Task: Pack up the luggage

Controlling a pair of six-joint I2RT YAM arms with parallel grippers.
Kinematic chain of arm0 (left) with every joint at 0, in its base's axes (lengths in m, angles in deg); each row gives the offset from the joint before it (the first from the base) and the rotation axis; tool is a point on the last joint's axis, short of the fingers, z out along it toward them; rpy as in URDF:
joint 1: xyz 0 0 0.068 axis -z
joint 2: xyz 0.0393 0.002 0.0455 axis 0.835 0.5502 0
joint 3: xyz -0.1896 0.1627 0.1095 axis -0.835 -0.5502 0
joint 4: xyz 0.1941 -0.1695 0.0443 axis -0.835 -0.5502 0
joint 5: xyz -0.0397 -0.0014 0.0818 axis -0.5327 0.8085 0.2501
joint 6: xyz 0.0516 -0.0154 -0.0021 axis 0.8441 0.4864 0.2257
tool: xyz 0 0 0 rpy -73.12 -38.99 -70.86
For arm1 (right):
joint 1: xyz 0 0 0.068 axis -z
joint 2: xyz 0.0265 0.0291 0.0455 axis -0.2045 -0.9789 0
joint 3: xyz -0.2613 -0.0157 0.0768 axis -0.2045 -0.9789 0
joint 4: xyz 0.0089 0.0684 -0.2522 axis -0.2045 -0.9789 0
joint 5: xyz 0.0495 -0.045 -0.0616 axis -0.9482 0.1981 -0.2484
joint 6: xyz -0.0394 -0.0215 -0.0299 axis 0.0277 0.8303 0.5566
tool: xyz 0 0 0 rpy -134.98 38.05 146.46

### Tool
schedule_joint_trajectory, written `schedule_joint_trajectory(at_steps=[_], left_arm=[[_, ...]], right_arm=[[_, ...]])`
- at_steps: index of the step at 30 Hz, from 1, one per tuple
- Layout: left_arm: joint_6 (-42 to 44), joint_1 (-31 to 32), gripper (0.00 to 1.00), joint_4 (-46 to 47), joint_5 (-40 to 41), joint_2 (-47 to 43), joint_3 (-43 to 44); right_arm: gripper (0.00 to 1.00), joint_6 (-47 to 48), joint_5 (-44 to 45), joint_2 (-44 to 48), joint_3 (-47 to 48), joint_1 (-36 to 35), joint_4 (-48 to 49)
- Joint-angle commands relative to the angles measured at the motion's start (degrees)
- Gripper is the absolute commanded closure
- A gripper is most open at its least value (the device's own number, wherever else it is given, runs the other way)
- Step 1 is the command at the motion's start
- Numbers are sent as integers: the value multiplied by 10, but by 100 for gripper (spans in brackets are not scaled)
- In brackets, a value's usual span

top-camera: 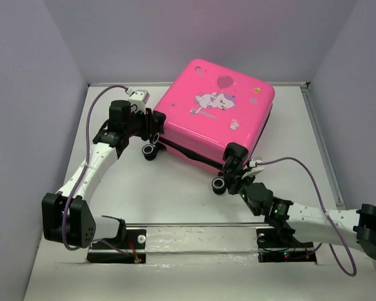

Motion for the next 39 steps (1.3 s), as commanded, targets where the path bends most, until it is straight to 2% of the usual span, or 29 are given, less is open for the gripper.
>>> schedule_joint_trajectory(at_steps=[1,5,6,8,9,12,13,14,15,16,17,18,21,23,24,26,30,34,39], left_arm=[[-121,69,94,28,-129,2,-36],[-162,103,94,77,-152,1,-60],[-168,108,94,95,-157,1,-66],[-180,117,94,116,-168,0,-82],[-185,118,94,120,-171,-1,-90],[-202,119,94,148,-193,-6,-101],[-215,120,94,155,-200,-7,-108],[-223,125,94,173,-206,-8,-111],[-230,127,94,182,-210,-8,-118],[-245,129,94,192,-215,-9,-122],[-256,132,94,219,-223,-9,-126],[-264,132,94,231,-235,-12,-136],[-284,134,94,253,-244,-16,-141],[-289,134,94,260,-250,-25,-144],[-291,136,94,261,-251,-31,-146],[-301,140,94,273,-255,-37,-149],[-322,158,94,293,-264,-52,-154],[-343,162,94,303,-261,-98,-155],[-336,160,94,265,-260,-136,-162]], right_arm=[[93,44,-21,-71,95,-14,68],[93,85,75,-176,151,-52,78],[93,90,139,-197,171,-60,82],[93,105,203,-232,183,-83,98],[93,119,244,-260,185,-83,141],[93,241,298,-314,168,-96,281],[93,343,294,-363,150,-96,425],[93,396,278,-392,144,-96,499],[93,441,272,-426,148,-96,629],[93,484,269,-491,157,-101,672],[93,536,264,-518,185,-101,697],[93,540,246,-536,199,-107,698],[93,491,217,-562,223,-107,687],[93,416,196,-545,231,-107,611],[93,390,154,-539,247,-101,539],[93,296,94,-525,267,-91,459],[93,210,-98,-531,332,-76,375],[93,145,-214,-560,403,-71,370],[93,101,-318,-584,418,-36,408]])
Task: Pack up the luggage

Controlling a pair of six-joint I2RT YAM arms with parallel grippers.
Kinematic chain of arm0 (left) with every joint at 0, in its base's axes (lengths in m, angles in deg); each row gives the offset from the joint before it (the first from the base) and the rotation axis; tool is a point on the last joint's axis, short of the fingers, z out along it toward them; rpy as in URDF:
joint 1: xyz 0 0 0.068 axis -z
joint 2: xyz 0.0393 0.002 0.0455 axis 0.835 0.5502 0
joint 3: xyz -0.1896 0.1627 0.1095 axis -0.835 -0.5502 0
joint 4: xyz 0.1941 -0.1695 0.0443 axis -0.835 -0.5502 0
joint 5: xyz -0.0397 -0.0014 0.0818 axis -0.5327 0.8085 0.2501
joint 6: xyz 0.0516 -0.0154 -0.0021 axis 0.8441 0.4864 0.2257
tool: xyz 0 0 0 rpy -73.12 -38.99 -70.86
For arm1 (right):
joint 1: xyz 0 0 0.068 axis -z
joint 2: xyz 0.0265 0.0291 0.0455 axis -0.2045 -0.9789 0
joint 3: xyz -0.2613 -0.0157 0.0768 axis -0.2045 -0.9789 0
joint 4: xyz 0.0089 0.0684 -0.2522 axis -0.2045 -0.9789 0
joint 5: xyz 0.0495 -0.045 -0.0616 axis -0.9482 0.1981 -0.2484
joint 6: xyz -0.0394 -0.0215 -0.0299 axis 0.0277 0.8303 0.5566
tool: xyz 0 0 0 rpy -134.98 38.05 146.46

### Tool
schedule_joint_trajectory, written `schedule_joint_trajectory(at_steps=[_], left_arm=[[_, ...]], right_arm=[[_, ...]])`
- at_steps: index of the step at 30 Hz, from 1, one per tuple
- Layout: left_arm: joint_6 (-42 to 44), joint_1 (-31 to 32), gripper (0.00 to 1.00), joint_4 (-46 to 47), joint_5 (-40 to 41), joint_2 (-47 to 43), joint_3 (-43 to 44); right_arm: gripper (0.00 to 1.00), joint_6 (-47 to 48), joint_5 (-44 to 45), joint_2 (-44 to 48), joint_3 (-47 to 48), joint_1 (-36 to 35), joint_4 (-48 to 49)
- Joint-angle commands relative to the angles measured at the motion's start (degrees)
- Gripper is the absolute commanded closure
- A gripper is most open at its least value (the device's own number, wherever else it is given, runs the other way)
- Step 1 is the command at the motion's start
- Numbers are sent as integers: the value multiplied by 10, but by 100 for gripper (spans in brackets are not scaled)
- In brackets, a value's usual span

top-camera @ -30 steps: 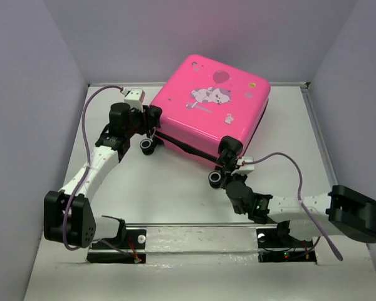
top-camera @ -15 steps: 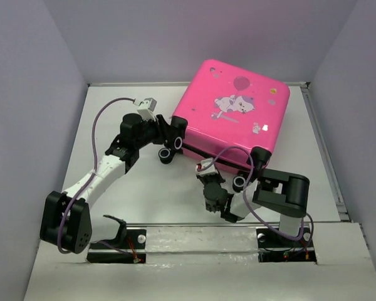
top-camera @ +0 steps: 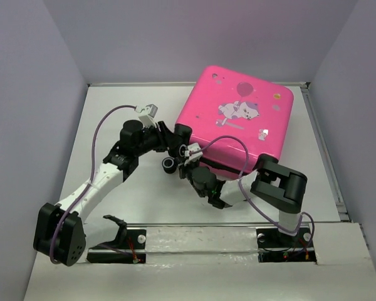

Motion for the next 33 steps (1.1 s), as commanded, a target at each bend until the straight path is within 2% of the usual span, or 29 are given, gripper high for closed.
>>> schedule_joint_trajectory(at_steps=[1,5,9,11,12,16,19,21,25,26,28,30,33], left_arm=[[-47,49,94,55,-183,-61,-9],[-88,50,94,110,-197,-75,-47],[-94,63,94,126,-178,-63,-50],[-103,92,94,147,-171,-43,-50],[-115,107,94,170,-160,-24,-46],[-156,186,94,257,-130,33,-25],[-206,224,94,350,-110,75,-7],[-222,252,94,405,-95,95,8],[-239,292,94,440,-73,135,62],[-241,297,94,444,-74,141,70],[-244,305,94,451,-74,146,81],[-244,309,94,458,-64,138,76],[-245,310,94,463,-52,123,48]], right_arm=[[93,-131,-321,-28,79,2,103],[93,-186,-363,-32,39,32,162],[93,-189,-403,71,-102,79,174],[93,-197,-420,119,-192,124,172],[93,-198,-424,171,-215,138,138],[93,-167,-403,288,-245,145,-11],[93,-178,-386,319,-266,145,-14],[93,-184,-373,315,-272,145,-2],[93,-230,-361,236,-245,145,181],[93,-244,-372,180,-227,137,216],[93,-241,-365,124,-159,114,303],[93,-252,-365,51,-108,114,351],[93,-295,-343,6,-32,114,379]])
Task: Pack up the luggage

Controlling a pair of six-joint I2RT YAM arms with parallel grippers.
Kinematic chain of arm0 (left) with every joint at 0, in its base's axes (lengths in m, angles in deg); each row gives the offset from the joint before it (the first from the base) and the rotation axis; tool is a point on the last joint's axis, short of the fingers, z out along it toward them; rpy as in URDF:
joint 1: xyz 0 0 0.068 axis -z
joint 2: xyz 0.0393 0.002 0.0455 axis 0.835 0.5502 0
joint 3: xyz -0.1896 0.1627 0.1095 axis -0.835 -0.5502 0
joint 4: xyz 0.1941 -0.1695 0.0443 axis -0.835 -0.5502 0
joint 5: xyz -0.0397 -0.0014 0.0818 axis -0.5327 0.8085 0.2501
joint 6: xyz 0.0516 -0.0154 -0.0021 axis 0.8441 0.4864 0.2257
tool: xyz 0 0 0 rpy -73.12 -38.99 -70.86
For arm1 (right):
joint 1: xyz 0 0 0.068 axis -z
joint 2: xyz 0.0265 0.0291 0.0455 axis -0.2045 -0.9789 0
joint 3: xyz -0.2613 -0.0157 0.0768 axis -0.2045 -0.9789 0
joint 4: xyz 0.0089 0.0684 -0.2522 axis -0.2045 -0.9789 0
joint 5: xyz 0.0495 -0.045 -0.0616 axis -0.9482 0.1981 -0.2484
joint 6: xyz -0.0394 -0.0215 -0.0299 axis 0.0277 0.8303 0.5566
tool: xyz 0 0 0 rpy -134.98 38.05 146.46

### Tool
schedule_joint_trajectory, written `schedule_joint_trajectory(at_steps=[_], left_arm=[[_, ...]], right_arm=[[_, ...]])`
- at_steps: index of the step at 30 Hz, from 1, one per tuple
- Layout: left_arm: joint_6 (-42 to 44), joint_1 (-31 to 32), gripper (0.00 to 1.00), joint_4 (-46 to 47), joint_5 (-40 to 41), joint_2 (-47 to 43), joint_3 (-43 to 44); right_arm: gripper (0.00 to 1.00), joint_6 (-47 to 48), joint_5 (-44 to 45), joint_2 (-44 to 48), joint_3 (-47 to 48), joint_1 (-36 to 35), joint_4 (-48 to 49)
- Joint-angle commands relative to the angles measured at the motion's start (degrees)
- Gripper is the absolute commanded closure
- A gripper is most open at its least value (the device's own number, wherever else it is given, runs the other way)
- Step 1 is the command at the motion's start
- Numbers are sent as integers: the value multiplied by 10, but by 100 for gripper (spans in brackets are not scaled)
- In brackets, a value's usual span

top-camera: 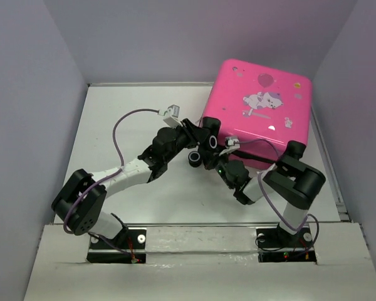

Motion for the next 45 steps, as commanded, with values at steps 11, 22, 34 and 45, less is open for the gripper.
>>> schedule_joint_trajectory(at_steps=[11,22,34,45], left_arm=[[-36,105,94,126,-187,-163,-57],[64,-4,37,-57,-176,-262,-72],[66,-66,37,-219,18,-385,-197],[30,-66,38,-167,14,-433,-338]], right_arm=[[18,-153,-86,45,39,-68,23],[0,-139,0,316,34,-82,-546],[0,-68,154,231,314,-82,-802],[2,-62,266,44,559,-65,-996]])
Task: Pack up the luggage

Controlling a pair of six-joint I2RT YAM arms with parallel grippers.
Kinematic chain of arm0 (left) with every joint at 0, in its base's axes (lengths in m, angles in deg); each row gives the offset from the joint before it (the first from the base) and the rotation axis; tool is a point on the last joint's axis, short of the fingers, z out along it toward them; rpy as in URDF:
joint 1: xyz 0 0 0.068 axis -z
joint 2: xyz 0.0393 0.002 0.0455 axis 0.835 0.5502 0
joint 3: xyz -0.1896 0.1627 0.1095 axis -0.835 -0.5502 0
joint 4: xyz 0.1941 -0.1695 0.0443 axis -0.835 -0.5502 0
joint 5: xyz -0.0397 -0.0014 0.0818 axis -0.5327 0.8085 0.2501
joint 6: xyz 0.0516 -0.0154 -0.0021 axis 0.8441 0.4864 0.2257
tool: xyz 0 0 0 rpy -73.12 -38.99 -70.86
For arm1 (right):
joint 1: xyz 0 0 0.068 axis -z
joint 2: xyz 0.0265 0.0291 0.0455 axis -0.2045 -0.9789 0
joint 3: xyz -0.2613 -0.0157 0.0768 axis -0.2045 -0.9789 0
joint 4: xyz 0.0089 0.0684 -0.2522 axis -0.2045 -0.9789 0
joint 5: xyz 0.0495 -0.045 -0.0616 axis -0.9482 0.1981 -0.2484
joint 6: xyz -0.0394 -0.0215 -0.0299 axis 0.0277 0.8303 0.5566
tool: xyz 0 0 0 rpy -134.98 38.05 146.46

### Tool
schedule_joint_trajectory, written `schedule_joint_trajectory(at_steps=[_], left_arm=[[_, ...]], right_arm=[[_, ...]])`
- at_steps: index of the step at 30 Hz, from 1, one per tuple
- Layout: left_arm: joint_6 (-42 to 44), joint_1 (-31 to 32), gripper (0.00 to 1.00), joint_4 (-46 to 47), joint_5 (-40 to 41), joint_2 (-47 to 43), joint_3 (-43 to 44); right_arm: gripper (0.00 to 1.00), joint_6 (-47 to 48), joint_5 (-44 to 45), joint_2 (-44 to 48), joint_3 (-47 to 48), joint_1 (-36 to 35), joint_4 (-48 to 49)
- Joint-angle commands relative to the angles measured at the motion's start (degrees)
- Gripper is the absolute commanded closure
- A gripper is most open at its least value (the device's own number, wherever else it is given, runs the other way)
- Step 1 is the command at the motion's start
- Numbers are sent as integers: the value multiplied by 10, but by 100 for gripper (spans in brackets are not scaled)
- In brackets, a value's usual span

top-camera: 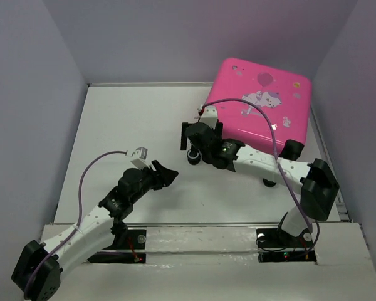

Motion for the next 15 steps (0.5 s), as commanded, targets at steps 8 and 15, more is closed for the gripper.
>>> schedule_joint_trajectory(at_steps=[8,15], left_arm=[[20,-2,38,73,-9,3,-27],[62,2,47,133,-43,45,-6]], right_arm=[[78,-43,61,-45,80,22,-79],[93,-103,-94,93,-156,49,148]])
